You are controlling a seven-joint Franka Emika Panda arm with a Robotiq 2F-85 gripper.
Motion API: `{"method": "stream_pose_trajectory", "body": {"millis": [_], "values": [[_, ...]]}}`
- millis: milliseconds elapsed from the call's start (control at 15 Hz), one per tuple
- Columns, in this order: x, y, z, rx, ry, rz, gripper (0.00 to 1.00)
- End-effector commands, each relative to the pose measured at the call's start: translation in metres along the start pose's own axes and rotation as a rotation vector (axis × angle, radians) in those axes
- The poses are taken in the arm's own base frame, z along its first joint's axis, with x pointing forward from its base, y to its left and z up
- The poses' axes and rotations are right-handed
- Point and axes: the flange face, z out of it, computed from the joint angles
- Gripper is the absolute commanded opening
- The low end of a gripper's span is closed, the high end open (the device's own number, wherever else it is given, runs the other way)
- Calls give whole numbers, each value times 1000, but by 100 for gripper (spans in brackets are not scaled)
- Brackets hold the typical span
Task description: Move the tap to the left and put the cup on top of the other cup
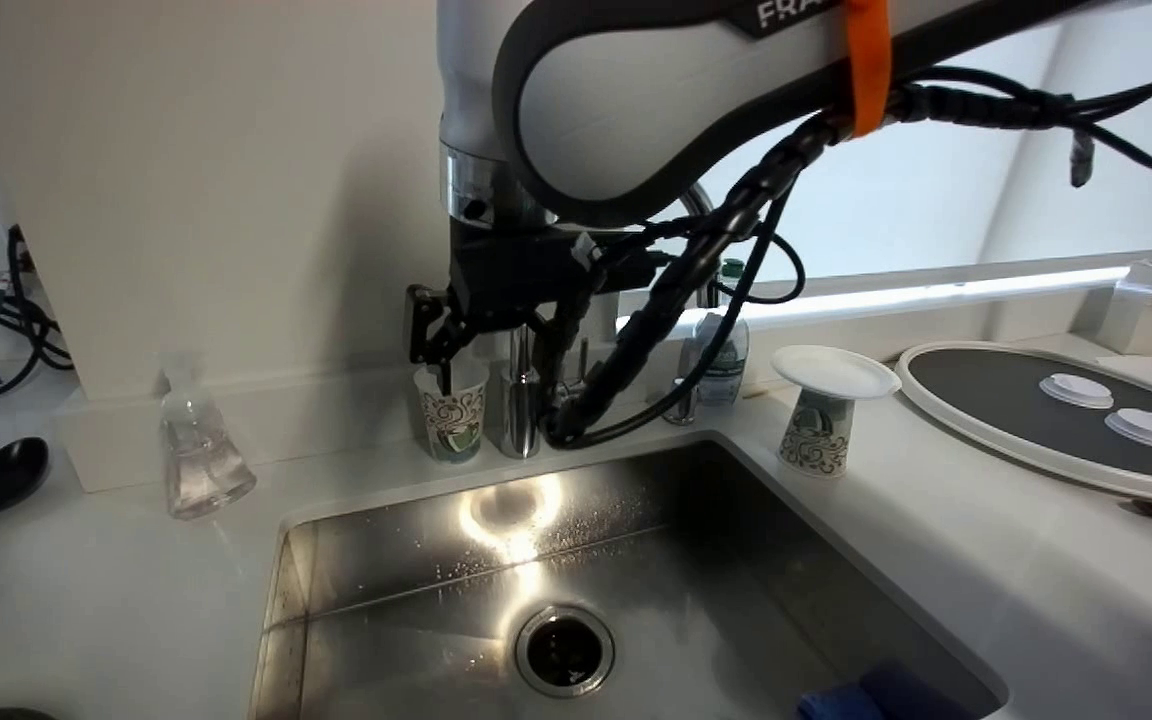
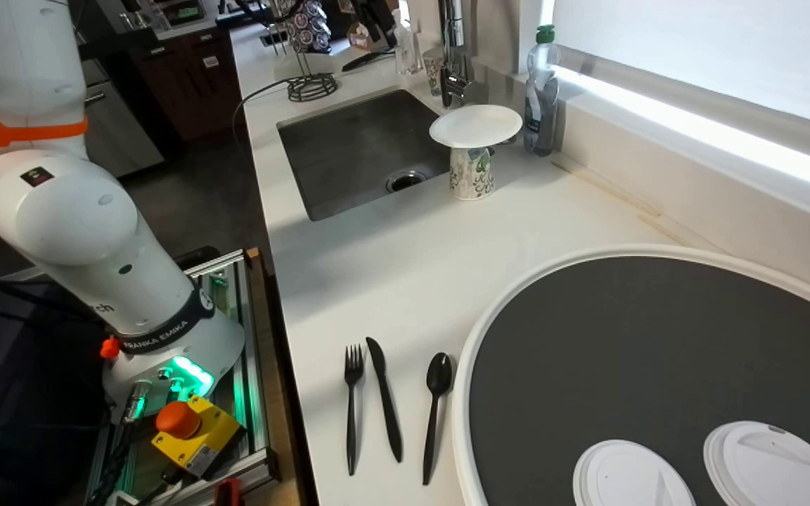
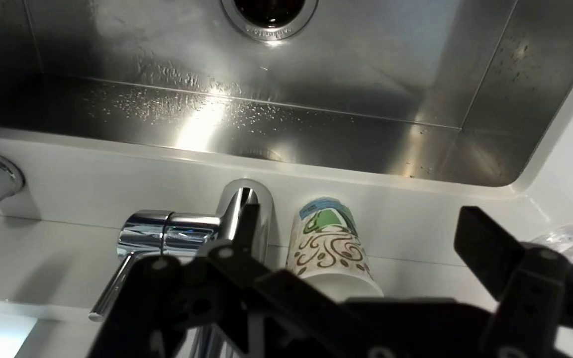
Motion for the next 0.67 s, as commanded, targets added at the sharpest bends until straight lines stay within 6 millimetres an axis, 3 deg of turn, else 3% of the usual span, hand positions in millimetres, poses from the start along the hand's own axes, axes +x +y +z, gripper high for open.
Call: {"method": "stream_pose_trajectory", "body": {"millis": [0,600], "values": [[5,-12,10,-65,-26,79,100],[12,-30,30,-111,-33,347,100]]}}
